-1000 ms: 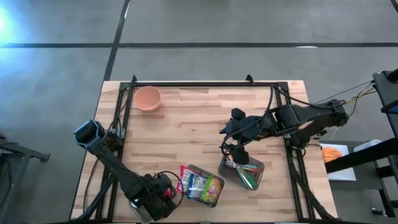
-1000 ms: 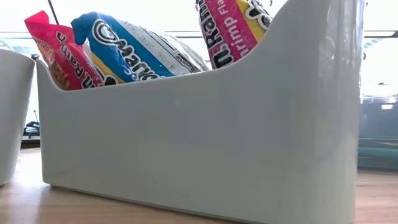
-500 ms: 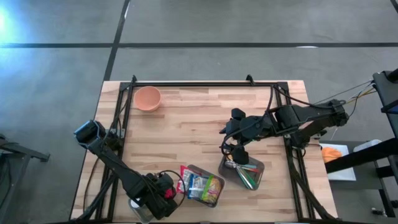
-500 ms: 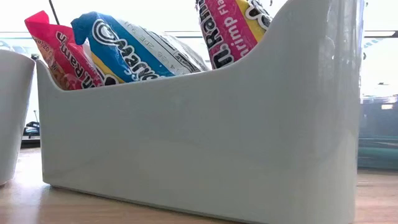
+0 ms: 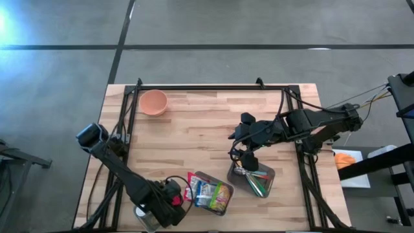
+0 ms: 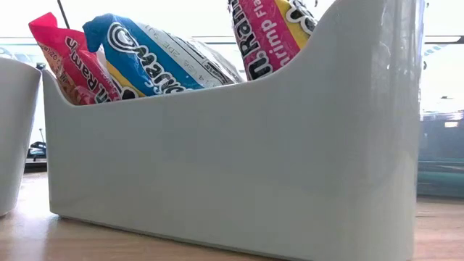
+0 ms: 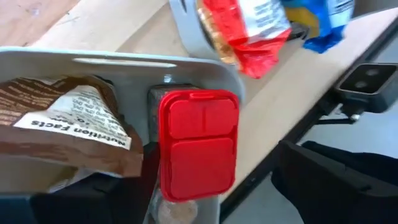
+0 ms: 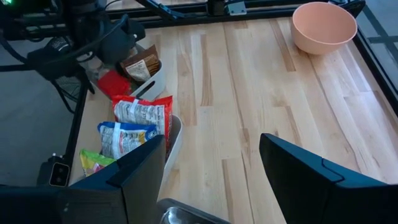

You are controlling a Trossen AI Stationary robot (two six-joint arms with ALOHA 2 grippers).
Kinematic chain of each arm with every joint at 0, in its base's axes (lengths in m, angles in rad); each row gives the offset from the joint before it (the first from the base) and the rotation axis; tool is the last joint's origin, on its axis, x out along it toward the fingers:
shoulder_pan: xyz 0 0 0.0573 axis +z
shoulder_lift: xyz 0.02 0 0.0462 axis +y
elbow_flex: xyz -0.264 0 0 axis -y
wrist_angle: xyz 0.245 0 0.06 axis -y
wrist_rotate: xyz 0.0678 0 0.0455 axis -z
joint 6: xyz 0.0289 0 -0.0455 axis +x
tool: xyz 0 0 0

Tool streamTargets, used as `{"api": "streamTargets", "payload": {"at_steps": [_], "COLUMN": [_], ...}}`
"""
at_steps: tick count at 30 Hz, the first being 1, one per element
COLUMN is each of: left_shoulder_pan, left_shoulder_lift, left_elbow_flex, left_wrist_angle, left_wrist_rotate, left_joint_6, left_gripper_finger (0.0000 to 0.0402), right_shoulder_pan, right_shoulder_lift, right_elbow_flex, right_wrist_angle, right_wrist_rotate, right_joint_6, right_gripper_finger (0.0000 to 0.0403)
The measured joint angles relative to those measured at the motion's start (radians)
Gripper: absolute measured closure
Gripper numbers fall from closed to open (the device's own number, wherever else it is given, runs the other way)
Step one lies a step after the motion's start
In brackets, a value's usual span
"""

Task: Pick & Place Food Item
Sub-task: Return to home position

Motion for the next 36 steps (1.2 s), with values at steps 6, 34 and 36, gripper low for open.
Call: {"api": "streamTargets", "payload": {"at_steps": [6,34,36], "left_shoulder_pan": [0.002,0.034,0.055], "left_shoulder_lift": [-0.053,-0.310,-0.342], "left_elbow_flex": [0.026,0.075,0.075], "left_wrist_angle": [-0.004,0.236,0.250], "left_wrist_rotate": [-0.001,-0.515,-0.538], "left_joint_6": [0.000,0.448,0.520], "left_gripper_finger": [0.0072,0.0201,0.0214], "right_shoulder_pan": [0.000,0.000,0.000], "right_shoulder_lift": [0.000,-0.050,-0.061], "right_elbow_flex": [0.000,0.000,0.000], "right_wrist_angle": [0.002,0.007,0.003], "right_wrist_rotate": [0.000,0.000,0.000], "right_joint_6": [0.000,0.136,0.156], "right_gripper_finger": [0.0146,0.0148,0.0160]}}
